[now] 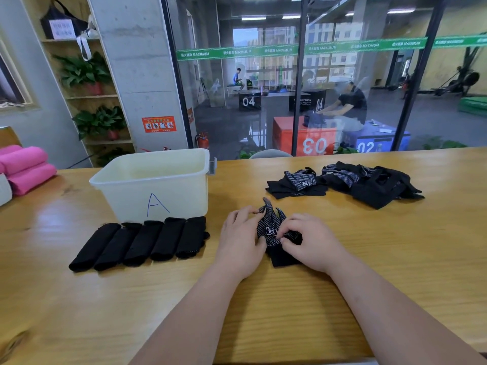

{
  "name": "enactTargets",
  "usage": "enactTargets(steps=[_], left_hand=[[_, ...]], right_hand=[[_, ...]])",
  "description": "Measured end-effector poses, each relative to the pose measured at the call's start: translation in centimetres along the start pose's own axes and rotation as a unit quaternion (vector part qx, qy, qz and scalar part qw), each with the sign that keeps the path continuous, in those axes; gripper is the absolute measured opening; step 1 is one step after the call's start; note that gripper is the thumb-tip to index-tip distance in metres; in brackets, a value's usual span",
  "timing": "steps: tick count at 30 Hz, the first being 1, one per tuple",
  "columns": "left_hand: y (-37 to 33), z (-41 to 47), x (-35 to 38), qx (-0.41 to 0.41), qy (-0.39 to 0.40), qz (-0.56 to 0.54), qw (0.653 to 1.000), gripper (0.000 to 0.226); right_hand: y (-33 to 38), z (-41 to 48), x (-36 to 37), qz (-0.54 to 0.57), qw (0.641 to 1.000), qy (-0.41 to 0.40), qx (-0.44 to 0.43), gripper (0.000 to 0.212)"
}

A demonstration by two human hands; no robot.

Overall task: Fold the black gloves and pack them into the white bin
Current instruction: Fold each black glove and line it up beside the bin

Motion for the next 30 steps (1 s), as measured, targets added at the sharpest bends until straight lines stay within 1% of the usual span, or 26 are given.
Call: enactTargets(steps=[3, 5, 7, 9, 11, 13, 15, 18, 21, 23, 25, 28, 30], left_hand=[[-0.3, -0.3, -0.5, -0.005, -0.018, 0.024, 1.000, 0.057], [-0.3, -0.2, 0.0, -0.010, 0.004, 0.022, 1.000, 0.056], [-0.2, -0.1, 0.9, -0.009, 0.043, 0.029, 0.999, 0.056], [0.1, 0.0, 1.8, -0.020, 0.075, 0.044, 0.996, 0.061], [0.7, 0.0, 2.1, -0.044, 0.082, 0.051, 0.994, 0.068], [1.0, 0.1, 1.8, -0.060, 0.066, 0.037, 0.995, 0.070], [0.6, 0.1, 1.0, -0.038, 0.038, 0.016, 0.998, 0.062], [-0.6, -0.1, 1.1, 0.009, 0.047, 0.023, 0.999, 0.046], [-0.4, 0.0, 1.8, -0.005, 0.066, 0.045, 0.997, 0.050], [-0.1, 0.2, 2.2, -0.014, 0.070, 0.048, 0.996, 0.053], [0.1, 0.2, 2.3, -0.018, 0.068, 0.052, 0.996, 0.055], [0.2, 0.1, 2.5, -0.025, 0.075, 0.070, 0.994, 0.058], [0.3, 0.1, 2.7, -0.032, 0.080, 0.077, 0.993, 0.060]], right_hand=[[0.2, 0.0, -0.1, -0.011, 1.000, -0.001, -0.002, 0.018], [0.2, -0.1, -0.1, -0.022, 1.000, -0.002, 0.004, 0.023], [0.0, -0.1, -0.1, -0.030, 0.999, 0.003, 0.011, 0.025], [-0.1, -0.2, 0.2, -0.016, 1.000, 0.014, 0.013, 0.021], [-0.3, -0.1, 0.2, 0.011, 1.000, 0.009, 0.015, 0.019], [-0.9, 0.1, 0.0, 0.010, 0.999, -0.009, 0.029, 0.019], [-1.7, 0.3, -0.1, -0.022, 0.998, -0.015, 0.058, 0.017], [-2.5, 0.3, -0.1, -0.067, 0.993, -0.015, 0.096, 0.018], [-2.9, 0.8, -0.4, -0.110, 0.987, -0.020, 0.116, 0.026], [-3.6, 1.5, -0.3, -0.135, 0.983, -0.003, 0.127, 0.036], [-4.5, 2.5, 0.3, -0.149, 0.979, 0.032, 0.136, 0.045], [-5.8, 4.5, 1.5, -0.182, 0.969, 0.093, 0.139, 0.054], [-6.7, 5.8, 1.9, -0.200, 0.961, 0.116, 0.153, 0.060]])
Point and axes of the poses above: each hand's wrist, its own z-axis towards the middle knuckle, its own x-axis out of the palm, y = z × x, the point moved 10 cm from there along z, towards the middle knuckle, and after that the axes turned 1 degree about y, right-handed, at the moved point
